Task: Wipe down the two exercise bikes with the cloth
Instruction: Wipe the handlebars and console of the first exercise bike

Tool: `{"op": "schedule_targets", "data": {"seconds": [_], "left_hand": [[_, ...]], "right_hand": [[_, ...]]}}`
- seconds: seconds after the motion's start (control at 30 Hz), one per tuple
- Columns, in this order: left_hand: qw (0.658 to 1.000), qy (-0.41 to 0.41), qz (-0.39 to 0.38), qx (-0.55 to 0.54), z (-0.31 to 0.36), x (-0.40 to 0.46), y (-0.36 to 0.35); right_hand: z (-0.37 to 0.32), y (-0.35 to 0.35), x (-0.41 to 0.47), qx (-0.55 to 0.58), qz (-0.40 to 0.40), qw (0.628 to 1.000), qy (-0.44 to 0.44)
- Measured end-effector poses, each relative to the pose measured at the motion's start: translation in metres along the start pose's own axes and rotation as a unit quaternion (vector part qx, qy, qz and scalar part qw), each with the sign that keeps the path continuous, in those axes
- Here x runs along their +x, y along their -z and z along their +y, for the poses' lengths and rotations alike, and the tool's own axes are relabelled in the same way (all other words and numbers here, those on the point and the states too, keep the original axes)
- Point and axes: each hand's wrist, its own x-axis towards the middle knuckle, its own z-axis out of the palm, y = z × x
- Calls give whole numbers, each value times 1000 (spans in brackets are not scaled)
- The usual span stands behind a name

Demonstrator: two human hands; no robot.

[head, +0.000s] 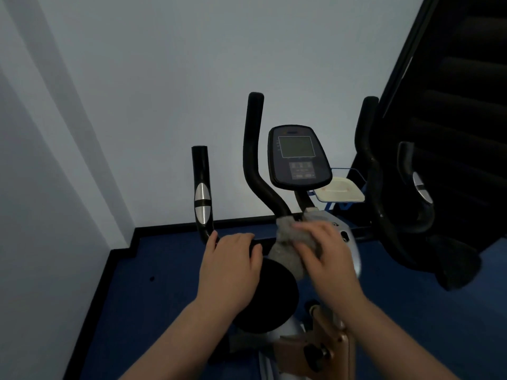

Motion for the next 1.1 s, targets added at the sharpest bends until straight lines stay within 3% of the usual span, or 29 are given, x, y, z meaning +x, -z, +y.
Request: {"op": "schedule_targets", "data": {"seconds": [0.1,0.17,0.33,0.47,0.7,0.87,0.97,1.1], "left_hand": [[1000,3,-4,-1,1,0,1],[1000,3,-4,-7,1,-1,1],[1000,0,1,-10,0,-2,0],[1000,1,3,-5,0,0,0],[1000,-2,3,-8,0,-1,0],[1000,-3,4,-20,0,0,-1],[1000,-5,6,-16,1,0,-2],[1000,-3,12,-10,-2,0,-2]], "right_hand": [[-8,1,46,-16,24,999,-28],[-11,-6,58,-39,-6,998,-44],[-1,-5,-15,-17,10,998,-58],[4,24,-18,-51,-38,995,-77],[-27,63,64,-81,128,988,-17],[-17,9,39,-105,-32,993,-35],[-4,-3,37,-45,-14,998,-43],[-10,-7,57,4,-76,994,-72]]}}
